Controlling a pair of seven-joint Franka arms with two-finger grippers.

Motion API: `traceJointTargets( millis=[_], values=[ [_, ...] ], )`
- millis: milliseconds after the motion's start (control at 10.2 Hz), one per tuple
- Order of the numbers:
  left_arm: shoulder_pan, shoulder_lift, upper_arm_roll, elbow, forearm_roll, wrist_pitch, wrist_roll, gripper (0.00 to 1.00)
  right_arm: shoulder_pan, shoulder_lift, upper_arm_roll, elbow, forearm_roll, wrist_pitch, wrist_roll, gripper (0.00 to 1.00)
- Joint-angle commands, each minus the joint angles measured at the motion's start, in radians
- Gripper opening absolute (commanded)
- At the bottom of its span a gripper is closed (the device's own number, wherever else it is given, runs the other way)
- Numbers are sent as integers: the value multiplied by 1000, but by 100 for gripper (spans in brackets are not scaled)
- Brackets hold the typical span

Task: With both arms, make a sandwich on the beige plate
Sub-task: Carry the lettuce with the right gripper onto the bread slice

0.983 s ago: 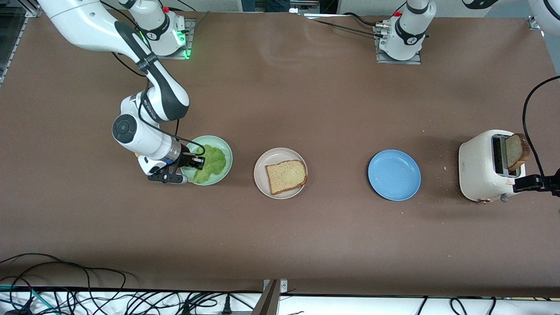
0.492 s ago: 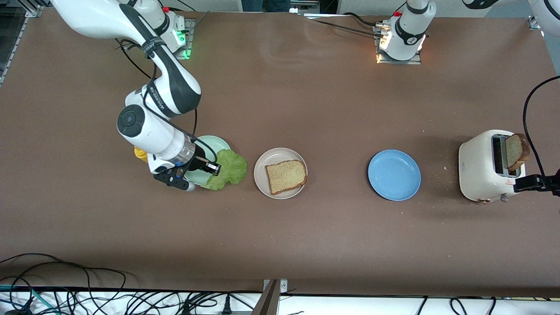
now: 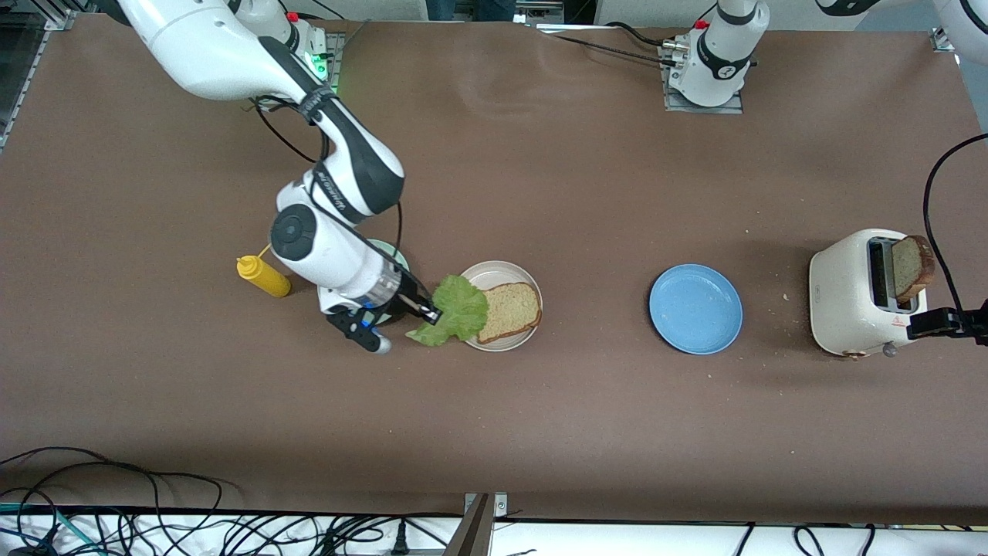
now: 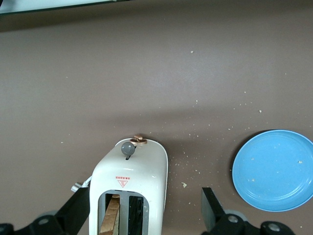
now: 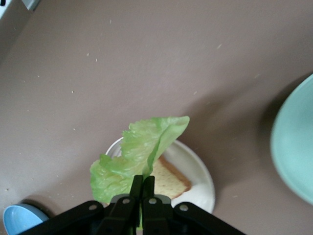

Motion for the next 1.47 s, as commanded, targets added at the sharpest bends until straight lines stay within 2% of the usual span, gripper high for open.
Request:
traceJointTargets(
  millis=[0,590,787,885,983,1082,1180,1377],
  values=[
    [3,-13,-7,-5,35,-8,12,100,60,95,-16,119,0,-9,101,0],
    [3,-13,-7,-6,35,-8,12,100,109,157,-16,112,17,16,145,0],
    [3,-13,-7,-5,35,-8,12,100,113,177,-16,110,17,71,169,0],
    [3,-14,-7,-6,35,-8,10,100,113,178,-16,110,15,71,159,24],
    [3,-13,-7,-6,35,-8,9,100,111,180,-16,110,9,71,160,67],
    [1,-13,-7,-8,33,-8,9,100,111,177,-16,112,5,71,163,95],
    [1,-14,-8,-8,33,-8,9,100,111,171,-16,113,3,70,165,100],
    [3,-14,-7,-8,33,-8,10,100,96,134,-19,112,-3,61,157,100]
  ],
)
